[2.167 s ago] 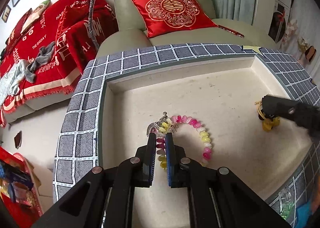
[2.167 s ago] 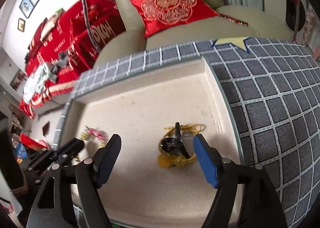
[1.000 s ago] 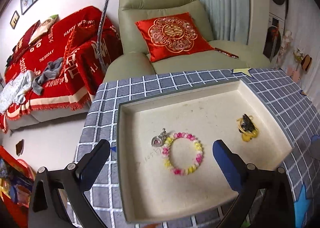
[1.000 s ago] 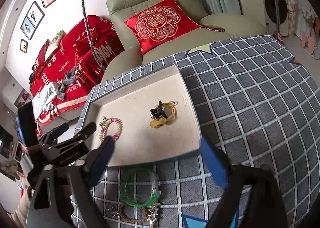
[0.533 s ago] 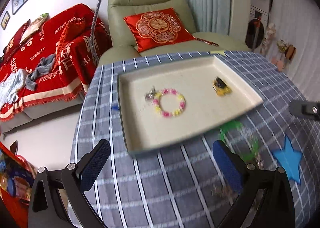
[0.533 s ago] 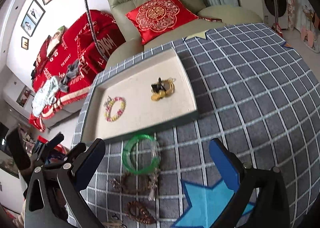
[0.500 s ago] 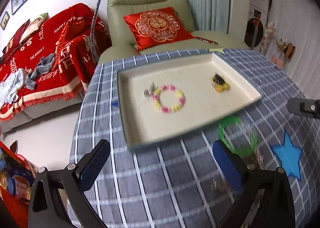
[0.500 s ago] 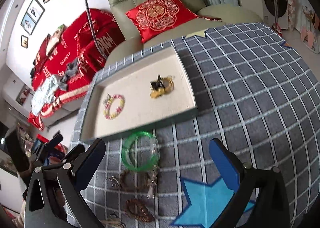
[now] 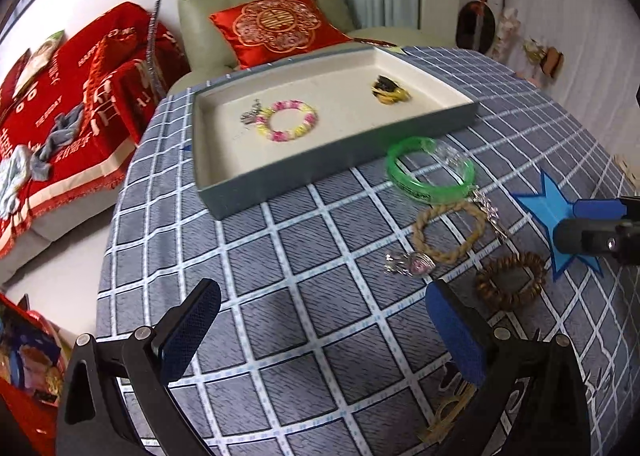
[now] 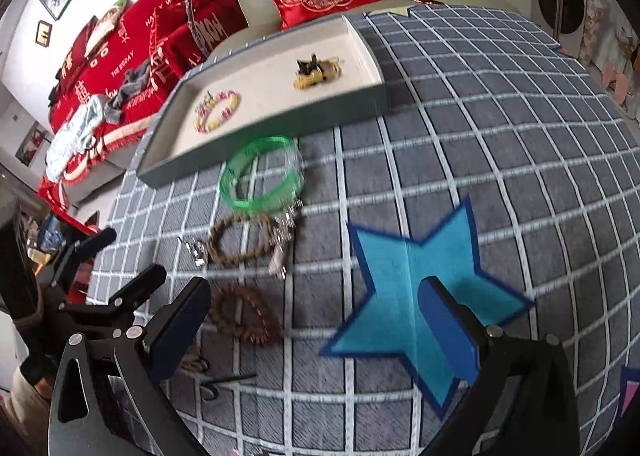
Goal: Organize jewelry
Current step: 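Withdraw both grippers from the tray toward the remaining jewelry, then grasp a silver heart pendant with the left gripper while the right grasps the wooden bracelet, then carry the pendant into the tray and open the left gripper while the right releases the wooden bracelet there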
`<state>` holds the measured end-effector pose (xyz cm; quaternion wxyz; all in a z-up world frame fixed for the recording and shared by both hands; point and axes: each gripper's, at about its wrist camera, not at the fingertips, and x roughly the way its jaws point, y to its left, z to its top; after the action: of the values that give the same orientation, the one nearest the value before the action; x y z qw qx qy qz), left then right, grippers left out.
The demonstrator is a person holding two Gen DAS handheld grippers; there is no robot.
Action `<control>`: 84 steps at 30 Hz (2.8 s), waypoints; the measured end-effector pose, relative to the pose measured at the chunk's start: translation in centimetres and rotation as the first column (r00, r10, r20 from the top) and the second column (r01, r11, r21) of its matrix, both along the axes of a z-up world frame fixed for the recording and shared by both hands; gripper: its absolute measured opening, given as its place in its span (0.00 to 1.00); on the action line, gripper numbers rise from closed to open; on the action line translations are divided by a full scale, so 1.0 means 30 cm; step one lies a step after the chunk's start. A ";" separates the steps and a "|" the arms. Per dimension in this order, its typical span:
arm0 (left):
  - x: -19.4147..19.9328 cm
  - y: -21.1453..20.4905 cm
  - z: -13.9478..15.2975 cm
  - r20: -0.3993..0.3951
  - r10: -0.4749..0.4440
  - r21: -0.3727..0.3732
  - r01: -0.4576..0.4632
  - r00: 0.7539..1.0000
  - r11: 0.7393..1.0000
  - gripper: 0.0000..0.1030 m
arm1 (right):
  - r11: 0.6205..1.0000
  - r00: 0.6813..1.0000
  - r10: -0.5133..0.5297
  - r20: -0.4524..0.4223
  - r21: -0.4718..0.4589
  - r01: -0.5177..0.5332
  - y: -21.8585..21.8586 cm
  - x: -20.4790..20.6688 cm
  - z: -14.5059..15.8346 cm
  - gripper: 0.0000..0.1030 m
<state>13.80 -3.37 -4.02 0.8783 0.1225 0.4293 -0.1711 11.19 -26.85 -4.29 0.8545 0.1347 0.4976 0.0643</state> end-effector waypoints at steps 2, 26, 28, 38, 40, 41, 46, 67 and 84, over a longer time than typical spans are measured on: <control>0.010 -0.008 -0.016 -0.026 -0.007 -0.006 0.007 1.000 1.000 1.00 | 1.000 1.000 0.005 -0.004 -0.017 -0.005 0.004 -0.015 -0.008 1.00; 0.089 -0.057 -0.070 -0.080 0.010 -0.039 -0.013 0.997 0.999 1.00 | 0.978 0.990 0.137 0.021 -0.162 -0.132 0.149 -0.042 -0.052 0.71; 0.086 -0.065 -0.067 -0.079 0.005 -0.034 -0.008 0.997 0.999 0.97 | 0.976 0.989 0.149 0.026 -0.162 -0.143 0.163 -0.041 -0.049 0.65; 0.059 -0.107 -0.046 -0.063 -0.064 -0.044 0.061 0.996 0.997 0.39 | 0.973 0.988 0.150 0.029 -0.183 -0.142 0.186 -0.044 -0.051 0.18; 0.055 -0.104 -0.046 -0.060 -0.067 -0.047 0.065 0.996 0.997 0.38 | 0.972 0.989 0.141 0.031 -0.192 -0.133 0.183 -0.048 -0.052 0.14; 0.054 -0.102 -0.047 -0.060 -0.067 -0.048 0.064 0.996 0.997 0.37 | 0.975 0.990 0.135 0.031 -0.185 -0.127 0.179 -0.049 -0.052 0.14; 0.047 -0.070 -0.040 -0.077 -0.051 -0.077 0.045 0.996 0.996 0.31 | 0.985 0.994 0.105 0.027 -0.138 -0.100 0.147 -0.054 -0.049 0.13; 0.023 0.036 0.112 -0.011 0.000 -0.185 -0.002 1.000 0.983 0.31 | 0.999 0.995 0.041 0.092 0.005 -0.042 0.049 -0.049 0.086 0.12; 0.248 0.044 0.216 0.047 0.057 -0.211 -0.046 0.997 0.976 0.31 | 0.996 0.983 0.020 0.185 0.082 -0.036 0.021 0.250 0.281 0.12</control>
<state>21.25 -2.05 2.46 0.9014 0.0225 0.3888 -0.1892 18.69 -26.22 4.14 0.8893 0.1574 0.4152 0.1095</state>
